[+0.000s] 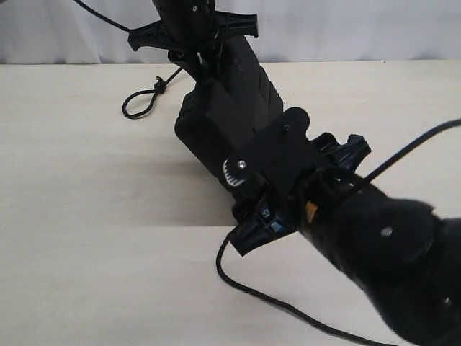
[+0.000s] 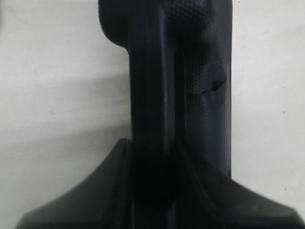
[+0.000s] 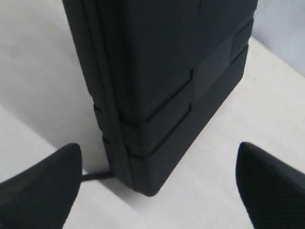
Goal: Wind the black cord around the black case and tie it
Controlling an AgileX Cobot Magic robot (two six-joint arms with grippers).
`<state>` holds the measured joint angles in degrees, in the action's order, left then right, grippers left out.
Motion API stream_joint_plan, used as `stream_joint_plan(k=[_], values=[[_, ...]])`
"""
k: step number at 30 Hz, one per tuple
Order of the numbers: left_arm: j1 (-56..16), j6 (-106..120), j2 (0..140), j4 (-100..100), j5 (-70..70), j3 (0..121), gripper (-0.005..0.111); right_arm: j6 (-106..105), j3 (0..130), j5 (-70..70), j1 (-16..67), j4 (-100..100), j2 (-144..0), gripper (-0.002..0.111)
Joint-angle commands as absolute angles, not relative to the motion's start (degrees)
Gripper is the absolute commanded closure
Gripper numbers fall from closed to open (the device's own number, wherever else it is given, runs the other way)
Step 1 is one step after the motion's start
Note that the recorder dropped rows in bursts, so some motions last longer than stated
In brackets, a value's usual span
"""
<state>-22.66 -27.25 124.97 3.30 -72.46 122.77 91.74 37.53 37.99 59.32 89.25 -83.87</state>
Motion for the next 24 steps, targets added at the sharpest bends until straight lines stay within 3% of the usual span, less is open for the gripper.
stream_joint_plan(k=[1, 4, 13, 18, 24], values=[[-22.6, -28.31, 123.51, 2.2, -69.96, 123.42, 0.107, 115.19, 34.47, 48.88, 64.17, 99.95, -88.27, 0.027], [-22.6, -28.31, 123.51, 2.2, -69.96, 123.42, 0.107, 119.41, 34.35, 56.14, 66.16, 99.95, -92.92, 0.027], [-22.6, -28.31, 123.51, 2.43, -69.96, 123.42, 0.107, 118.55, 46.75, 57.13, 66.15, 99.95, -107.5, 0.027], [-22.6, -28.31, 123.51, 2.43, -69.96, 123.42, 0.107, 118.44, 53.46, 67.76, 65.84, 99.95, -114.86, 0.027], [-22.6, -27.32, 123.51, 2.42, -69.96, 123.42, 0.107, 117.69, 57.05, 67.35, 61.13, 99.95, -118.95, 0.027]])
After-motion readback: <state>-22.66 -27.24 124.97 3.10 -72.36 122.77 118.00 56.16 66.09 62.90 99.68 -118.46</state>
